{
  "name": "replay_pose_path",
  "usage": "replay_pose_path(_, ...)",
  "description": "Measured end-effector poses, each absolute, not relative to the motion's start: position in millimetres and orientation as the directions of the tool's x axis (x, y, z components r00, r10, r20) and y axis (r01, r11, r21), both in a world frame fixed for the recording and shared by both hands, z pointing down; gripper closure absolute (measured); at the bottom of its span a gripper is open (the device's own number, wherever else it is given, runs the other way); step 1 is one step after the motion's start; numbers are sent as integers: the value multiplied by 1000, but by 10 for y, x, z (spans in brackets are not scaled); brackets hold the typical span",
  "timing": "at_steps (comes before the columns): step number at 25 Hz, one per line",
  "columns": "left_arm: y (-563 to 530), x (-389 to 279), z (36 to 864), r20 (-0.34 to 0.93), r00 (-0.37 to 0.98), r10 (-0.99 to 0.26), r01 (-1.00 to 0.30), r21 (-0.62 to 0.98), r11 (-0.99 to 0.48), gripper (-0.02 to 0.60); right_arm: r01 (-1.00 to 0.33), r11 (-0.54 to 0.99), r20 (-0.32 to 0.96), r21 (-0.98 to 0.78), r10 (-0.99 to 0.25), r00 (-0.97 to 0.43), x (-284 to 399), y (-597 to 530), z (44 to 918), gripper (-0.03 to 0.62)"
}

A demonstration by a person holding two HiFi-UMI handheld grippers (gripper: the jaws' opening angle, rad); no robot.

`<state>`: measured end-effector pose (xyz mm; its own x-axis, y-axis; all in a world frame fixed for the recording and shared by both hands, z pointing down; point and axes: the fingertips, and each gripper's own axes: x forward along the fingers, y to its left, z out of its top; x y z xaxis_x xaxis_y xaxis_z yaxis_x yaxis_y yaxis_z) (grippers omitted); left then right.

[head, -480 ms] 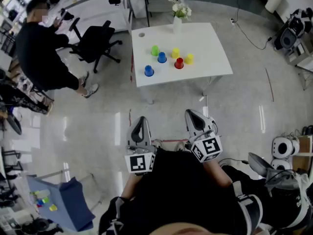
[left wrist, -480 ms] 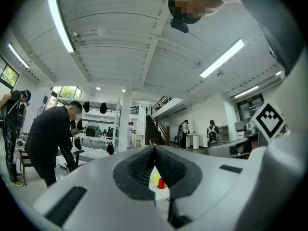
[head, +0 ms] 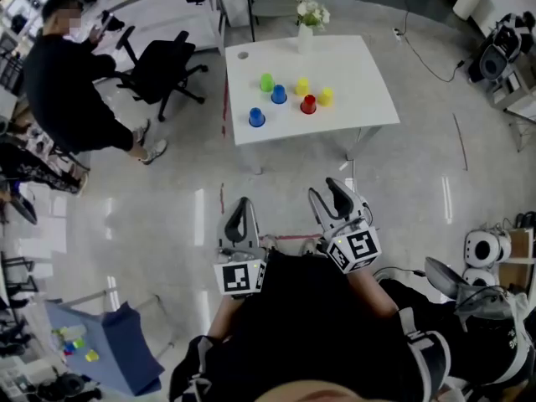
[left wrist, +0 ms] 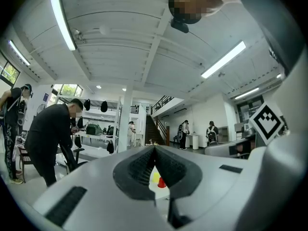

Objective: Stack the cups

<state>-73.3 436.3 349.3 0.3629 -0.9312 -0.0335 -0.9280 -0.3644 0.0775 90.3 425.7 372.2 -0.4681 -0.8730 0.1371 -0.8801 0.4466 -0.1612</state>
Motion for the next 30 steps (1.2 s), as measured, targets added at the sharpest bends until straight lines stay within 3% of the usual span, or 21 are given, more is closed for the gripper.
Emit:
replay_pose_path(17, 4139, -1287, 3711, -34, 426, -904, -897, 110, -427, 563, -916, 373, 172, -148, -902, -395, 429, 4002, 3985, 404)
replay_pose_path(30, 3548, -1239, 3823, -11, 409, -913, -905, 123, -407, 561, -925, 349, 186, -149, -909, -373, 616, 3292, 4128, 404)
